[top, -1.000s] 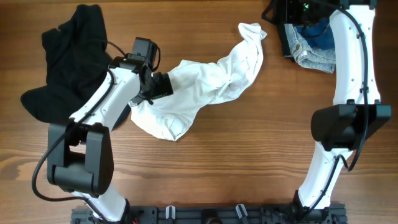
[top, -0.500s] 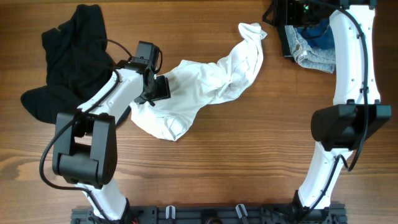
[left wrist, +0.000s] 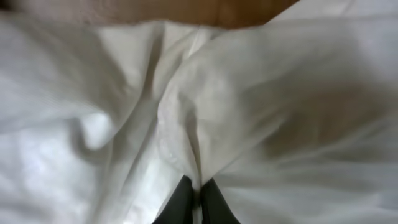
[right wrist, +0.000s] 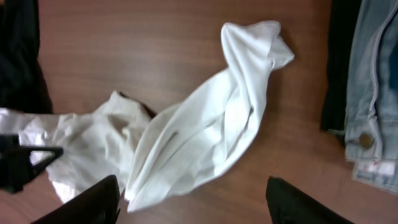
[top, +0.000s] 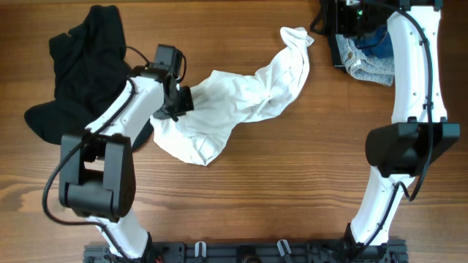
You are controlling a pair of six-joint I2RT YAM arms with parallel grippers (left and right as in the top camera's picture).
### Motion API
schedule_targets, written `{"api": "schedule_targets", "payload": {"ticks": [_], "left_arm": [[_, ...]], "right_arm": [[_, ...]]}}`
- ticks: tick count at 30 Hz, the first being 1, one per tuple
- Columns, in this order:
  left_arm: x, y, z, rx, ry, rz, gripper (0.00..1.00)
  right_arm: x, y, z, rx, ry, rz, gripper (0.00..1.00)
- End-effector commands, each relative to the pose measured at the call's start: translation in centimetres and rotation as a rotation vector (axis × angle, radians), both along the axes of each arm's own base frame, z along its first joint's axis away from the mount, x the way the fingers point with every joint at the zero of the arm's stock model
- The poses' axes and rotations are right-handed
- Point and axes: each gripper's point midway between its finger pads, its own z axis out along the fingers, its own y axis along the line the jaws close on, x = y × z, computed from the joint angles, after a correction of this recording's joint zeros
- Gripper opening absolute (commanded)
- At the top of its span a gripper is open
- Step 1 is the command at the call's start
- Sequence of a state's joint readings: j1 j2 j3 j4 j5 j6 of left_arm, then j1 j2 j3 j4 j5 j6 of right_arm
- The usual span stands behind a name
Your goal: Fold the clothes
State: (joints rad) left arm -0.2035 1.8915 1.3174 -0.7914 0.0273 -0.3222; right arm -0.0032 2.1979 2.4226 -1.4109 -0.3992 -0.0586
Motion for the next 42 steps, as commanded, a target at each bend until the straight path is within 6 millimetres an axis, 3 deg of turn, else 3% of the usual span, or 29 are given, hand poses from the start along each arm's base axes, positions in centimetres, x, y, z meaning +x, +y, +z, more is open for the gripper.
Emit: {"api": "schedule_targets", "payload": {"ticks": [1, 6, 9, 14, 18, 23, 28, 35, 42], "left_arm": [[3.3, -0.1, 9.4, -0.024, -0.246, -0.014, 0.04], [4.1, -0.2, 16.9, -0.059, -0.454, -0.014, 0.04], [4.1, 0.0, 18.6, -0.059, -0.508, -0.009, 0.04], [4.3, 0.6, 18.8, -0.025, -0.523, 0.01, 0.04], [5.0, 1.3, 19.4, 0.011, -0.56, 0.034, 0.04], [5.7, 2.1, 20.0, 0.049, -0.6, 0.062, 0.04], [6.2, 3.7, 20.4, 0.065, -0.621, 0.101, 0.04], [6.8, 6.2, 20.8, 0.076, -0.641, 0.16, 0.04], [6.9, 6.2, 21.0, 0.074, -0.65, 0.163, 0.04]], "right_arm": [[-1.2, 1.5, -0.8, 0.008, 0.054, 0.047, 0.72], [-3.3, 5.4, -1.0, 0.017, 0.102, 0.151, 0.68], [-4.4, 8.1, -1.1, 0.01, 0.113, 0.218, 0.68], [-5.6, 11.3, -2.1, -0.017, 0.128, 0.288, 0.68], [-6.5, 12.9, -4.9, -0.036, 0.188, 0.303, 0.68], [-7.4, 13.7, -9.2, -0.053, 0.267, 0.281, 0.67], [-7.9, 13.1, -11.7, -0.077, 0.311, 0.249, 0.67], [-7.7, 12.8, -12.6, -0.094, 0.322, 0.206, 0.67], [-7.9, 13.7, -12.6, -0.084, 0.339, 0.162, 0.63]]}}
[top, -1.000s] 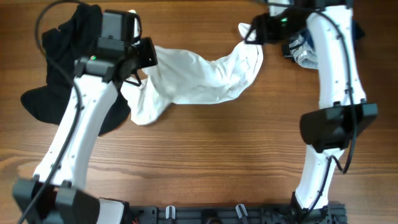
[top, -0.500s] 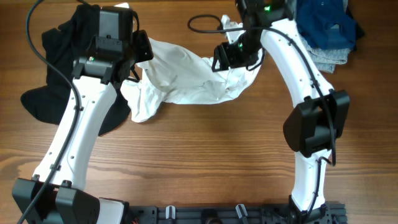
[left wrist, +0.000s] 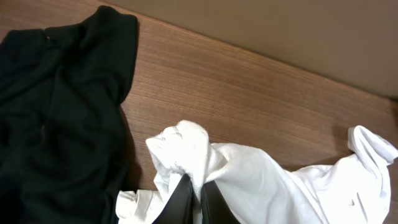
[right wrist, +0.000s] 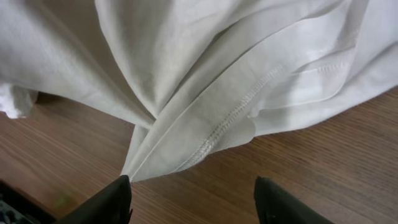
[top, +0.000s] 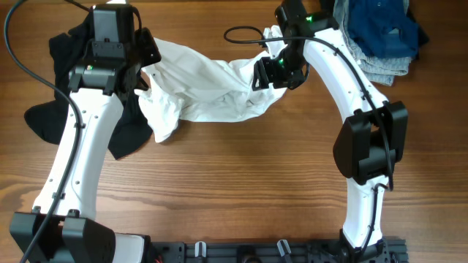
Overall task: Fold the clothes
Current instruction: 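Grasp the white T-shirt's right end with the right gripper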
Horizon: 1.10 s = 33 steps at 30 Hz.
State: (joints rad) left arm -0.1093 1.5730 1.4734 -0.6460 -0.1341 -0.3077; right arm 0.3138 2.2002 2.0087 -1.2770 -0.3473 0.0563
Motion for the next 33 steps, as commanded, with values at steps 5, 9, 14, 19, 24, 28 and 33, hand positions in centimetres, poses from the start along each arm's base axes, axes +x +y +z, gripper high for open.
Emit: {"api": "schedule_targets", "payload": {"ticks": [5, 9, 14, 19, 24, 28, 33], "left_arm": [[0.2, 0.4, 0.3, 0.014, -0.011, 0.008, 0.04], [0.0, 0.4, 0.1, 0.016, -0.003, 0.007, 0.04], [0.0, 0.4, 0.1, 0.016, 0.001, 0.007, 0.04], [-0.1, 0.4, 0.0, 0.016, 0.006, 0.007, 0.04], [-0.1, 0.4, 0.0, 0.016, 0.006, 0.007, 0.04], [-0.1, 0.4, 0.0, 0.016, 0.006, 0.007, 0.04], [-0.1, 0.4, 0.0, 0.017, 0.006, 0.008, 0.04]], "right_arm": [[-0.3, 2.3, -0.9, -0.078, -0.006, -0.089, 0.61], [-0.3, 2.7, -1.2, -0.143, -0.029, -0.137, 0.56], [-0.6, 2.7, -1.8, -0.189, -0.025, -0.189, 0.4], [-1.7, 2.0, -3.8, -0.22, 0.016, -0.189, 0.37], [-2.1, 1.8, -5.4, -0.227, 0.03, -0.2, 0.32], [-1.2, 1.9, -5.2, -0.207, -0.001, -0.209, 0.24], [-0.2, 0.8, -5.2, -0.211, -0.018, -0.238, 0.04]]}}
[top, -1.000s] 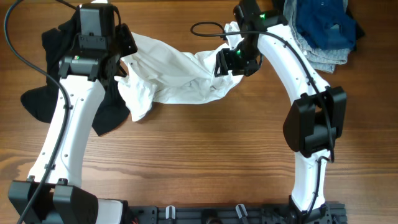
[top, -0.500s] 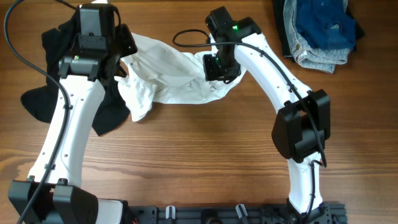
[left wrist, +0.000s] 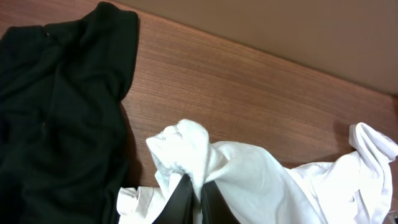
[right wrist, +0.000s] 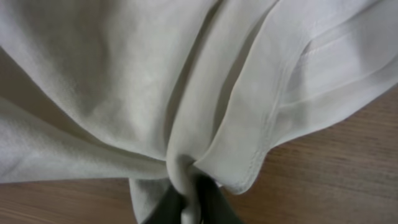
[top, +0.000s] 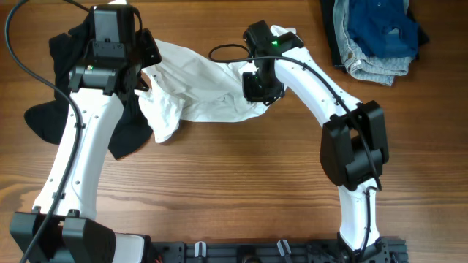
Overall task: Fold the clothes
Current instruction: 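Grasp the white T-shirt's right end with the right gripper, then lift and stretch the white T-shirt between both grippers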
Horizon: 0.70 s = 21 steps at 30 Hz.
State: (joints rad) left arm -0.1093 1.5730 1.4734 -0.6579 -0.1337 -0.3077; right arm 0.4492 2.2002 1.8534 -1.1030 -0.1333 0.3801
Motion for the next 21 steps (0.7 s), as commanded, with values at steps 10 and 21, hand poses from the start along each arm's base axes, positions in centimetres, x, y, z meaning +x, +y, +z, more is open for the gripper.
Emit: {"api": "schedule_targets", "payload": {"ticks": [10, 21], "left_arm": [[-0.2, 1.2, 3.6, 0.017, -0.099, 0.026, 0.04], [-3.3, 1.5, 12.4, 0.005, -0.339, 0.02, 0.04]], "right_arm": [[6.4, -11.4, 9.9, 0.017, -0.271, -0.158, 0.04], [5.1, -20.9, 23.7, 0.059, -0.606, -0.187, 0.04]]}}
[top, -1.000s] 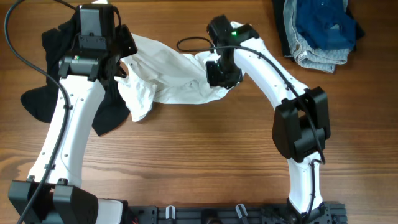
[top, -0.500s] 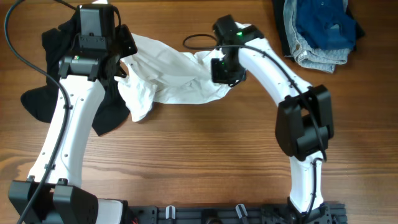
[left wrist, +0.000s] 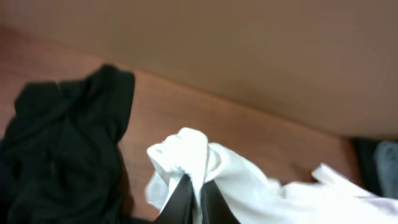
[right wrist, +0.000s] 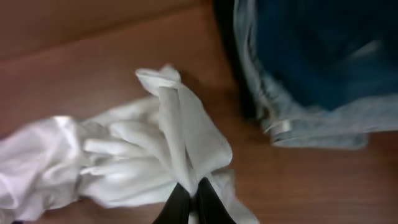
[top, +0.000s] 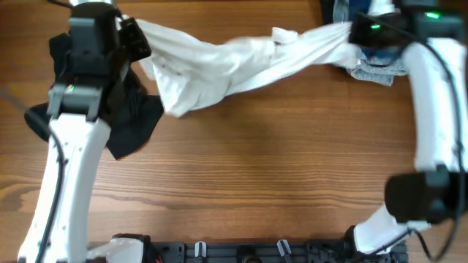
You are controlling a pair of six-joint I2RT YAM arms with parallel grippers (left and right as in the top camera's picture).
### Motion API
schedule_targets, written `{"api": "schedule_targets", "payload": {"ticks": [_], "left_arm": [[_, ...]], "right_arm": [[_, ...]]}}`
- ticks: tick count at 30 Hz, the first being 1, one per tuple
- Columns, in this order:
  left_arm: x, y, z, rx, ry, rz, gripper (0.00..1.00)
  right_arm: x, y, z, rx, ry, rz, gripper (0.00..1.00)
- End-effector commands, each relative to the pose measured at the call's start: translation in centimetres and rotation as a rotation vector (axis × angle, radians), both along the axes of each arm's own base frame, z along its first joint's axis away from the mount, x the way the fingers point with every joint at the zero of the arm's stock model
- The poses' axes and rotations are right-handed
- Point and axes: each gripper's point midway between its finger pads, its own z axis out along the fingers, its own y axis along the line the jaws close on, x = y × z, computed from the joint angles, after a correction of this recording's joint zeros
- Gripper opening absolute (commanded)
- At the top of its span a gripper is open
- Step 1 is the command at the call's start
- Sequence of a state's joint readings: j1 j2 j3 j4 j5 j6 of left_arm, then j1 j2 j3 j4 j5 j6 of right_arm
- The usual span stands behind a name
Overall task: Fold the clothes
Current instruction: 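Lift and stretch the white T-shirt between both grippers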
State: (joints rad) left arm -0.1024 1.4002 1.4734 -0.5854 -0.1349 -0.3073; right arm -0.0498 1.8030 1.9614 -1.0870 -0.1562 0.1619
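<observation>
The white shirt (top: 234, 62) hangs stretched across the far side of the table, held at both ends. My left gripper (top: 135, 28) is shut on its left end (left wrist: 186, 152) at the far left. At the far right my right gripper (top: 355, 31) is shut on the other end (right wrist: 180, 134). The shirt's middle sags in bunched folds, with a knot-like lump (top: 281, 36) near the centre. Both grippers are raised above the wooden table (top: 248, 168).
A black garment (top: 124, 109) lies crumpled at the far left under the left arm, also seen in the left wrist view (left wrist: 56, 143). Folded blue jeans (top: 373, 58) sit at the far right corner, close below my right gripper (right wrist: 311, 68).
My right gripper, shut on the shirt near its middle then, is now at the far right corner above the jeans. The shirt is pulled out long between both grippers, and both have risen.
At first my left gripper gripped the crumpled white shirt mid-table while the right was open over the jeans. Then the left held its end at the far left and the right hovered open by the shirt. The right then shut on it, and now the shirt is stretched.
</observation>
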Motion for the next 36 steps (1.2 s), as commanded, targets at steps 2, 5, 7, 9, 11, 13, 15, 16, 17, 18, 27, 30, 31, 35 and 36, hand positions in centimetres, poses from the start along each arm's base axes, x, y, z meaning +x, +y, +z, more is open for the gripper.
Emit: {"api": "schedule_targets", "payload": {"ticks": [2, 5, 7, 9, 11, 13, 15, 16, 17, 18, 27, 30, 31, 35, 36], "left_arm": [[-1.8, 1.0, 4.7, 0.037, -0.122, 0.013, 0.04], [-2.3, 1.0, 5.7, 0.034, -0.15, 0.013, 0.04], [-2.3, 1.0, 5.7, 0.034, -0.15, 0.013, 0.04], [-2.3, 1.0, 5.6, 0.035, -0.148, 0.013, 0.04], [-2.3, 1.0, 5.6, 0.035, -0.148, 0.013, 0.04], [-2.3, 1.0, 5.6, 0.038, -0.15, 0.012, 0.04], [-2.2, 1.0, 5.8, 0.054, -0.154, 0.004, 0.04], [-2.2, 1.0, 5.8, 0.058, -0.155, 0.003, 0.04], [-2.2, 1.0, 5.9, 0.057, -0.159, 0.004, 0.04], [-2.1, 1.1, 6.0, 0.057, -0.162, 0.005, 0.04], [-2.0, 0.8, 7.2, 0.045, -0.212, -0.009, 0.04], [-2.8, -0.4, 7.8, 0.042, -0.221, -0.039, 0.04], [-3.6, -1.0, 8.3, 0.044, -0.232, -0.05, 0.04], [-6.4, -1.7, 10.0, 0.086, -0.262, -0.043, 0.04], [-7.1, -1.6, 10.4, 0.092, -0.27, -0.032, 0.04]], "right_arm": [[-1.3, 0.3, 2.4, -0.03, -0.056, 0.084, 0.04], [-2.2, 0.2, 1.4, -0.021, 0.003, 0.078, 0.04], [-2.7, 0.3, 0.6, -0.015, 0.045, 0.075, 0.04], [-3.5, -0.2, -1.2, -0.015, 0.124, 0.042, 0.04], [-4.2, -0.7, -2.7, -0.013, 0.176, 0.017, 0.04], [-4.6, -1.2, -4.0, 0.001, 0.216, -0.011, 0.04], [-5.0, -1.6, -5.2, 0.006, 0.245, -0.022, 0.05], [-5.3, -1.9, -5.8, 0.009, 0.261, -0.032, 0.04], [-5.4, -2.1, -6.5, 0.012, 0.275, -0.036, 0.04], [-5.6, -2.2, -7.1, 0.016, 0.289, -0.04, 0.04], [-5.9, -1.4, -9.8, 0.063, 0.319, -0.015, 0.05], [-6.0, -1.4, -9.8, 0.063, 0.321, -0.015, 0.04], [-6.0, -1.3, -9.6, 0.07, 0.317, -0.012, 0.04], [-6.6, -0.6, -7.2, 0.095, 0.259, 0.011, 0.04], [-6.9, -0.5, -6.1, 0.092, 0.231, 0.012, 0.04]]}}
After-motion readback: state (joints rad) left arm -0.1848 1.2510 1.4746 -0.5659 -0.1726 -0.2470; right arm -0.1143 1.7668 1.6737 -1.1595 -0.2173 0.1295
